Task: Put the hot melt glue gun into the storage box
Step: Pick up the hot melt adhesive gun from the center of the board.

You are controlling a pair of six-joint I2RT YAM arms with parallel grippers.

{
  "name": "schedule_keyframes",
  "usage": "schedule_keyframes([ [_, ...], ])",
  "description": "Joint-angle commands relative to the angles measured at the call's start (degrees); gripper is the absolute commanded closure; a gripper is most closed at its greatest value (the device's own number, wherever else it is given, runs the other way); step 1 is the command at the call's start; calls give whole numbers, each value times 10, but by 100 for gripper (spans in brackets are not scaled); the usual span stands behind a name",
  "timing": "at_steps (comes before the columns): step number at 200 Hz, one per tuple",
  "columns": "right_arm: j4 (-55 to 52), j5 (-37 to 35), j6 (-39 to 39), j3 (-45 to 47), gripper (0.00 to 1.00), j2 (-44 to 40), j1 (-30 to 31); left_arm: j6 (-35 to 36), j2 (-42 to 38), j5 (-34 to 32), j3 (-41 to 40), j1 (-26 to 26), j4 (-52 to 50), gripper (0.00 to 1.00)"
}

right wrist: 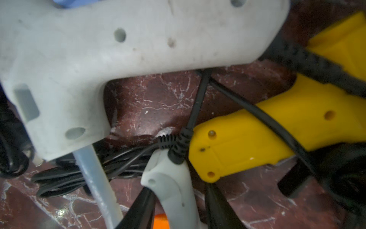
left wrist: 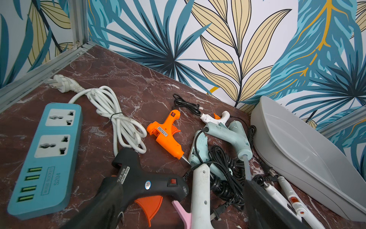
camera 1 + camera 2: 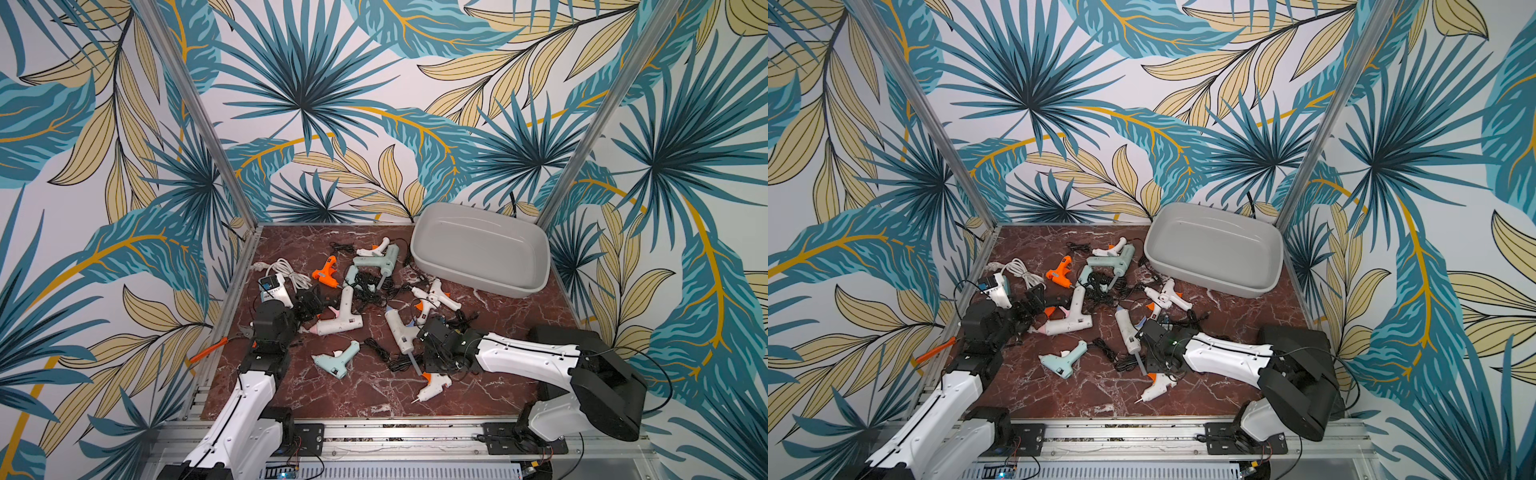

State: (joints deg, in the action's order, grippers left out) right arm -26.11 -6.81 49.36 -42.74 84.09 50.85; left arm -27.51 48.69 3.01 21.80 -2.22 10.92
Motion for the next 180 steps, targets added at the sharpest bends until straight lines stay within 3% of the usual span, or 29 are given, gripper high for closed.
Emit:
schedule_keyframes([
  [1, 2, -20, 7, 9, 60, 12, 3, 0, 2, 2, 20, -1, 9, 0],
  [100, -70, -54, -32, -33, 94, -10, 3, -3, 5, 2, 24, -1, 13, 0],
  [139, -134, -86, -63, -73, 100, -46, 2, -20, 9, 6, 32, -1, 11, 0],
  [180, -195, -124, -95, -133, 100, -62, 2, -33, 9, 14, 41, -1, 3, 0],
])
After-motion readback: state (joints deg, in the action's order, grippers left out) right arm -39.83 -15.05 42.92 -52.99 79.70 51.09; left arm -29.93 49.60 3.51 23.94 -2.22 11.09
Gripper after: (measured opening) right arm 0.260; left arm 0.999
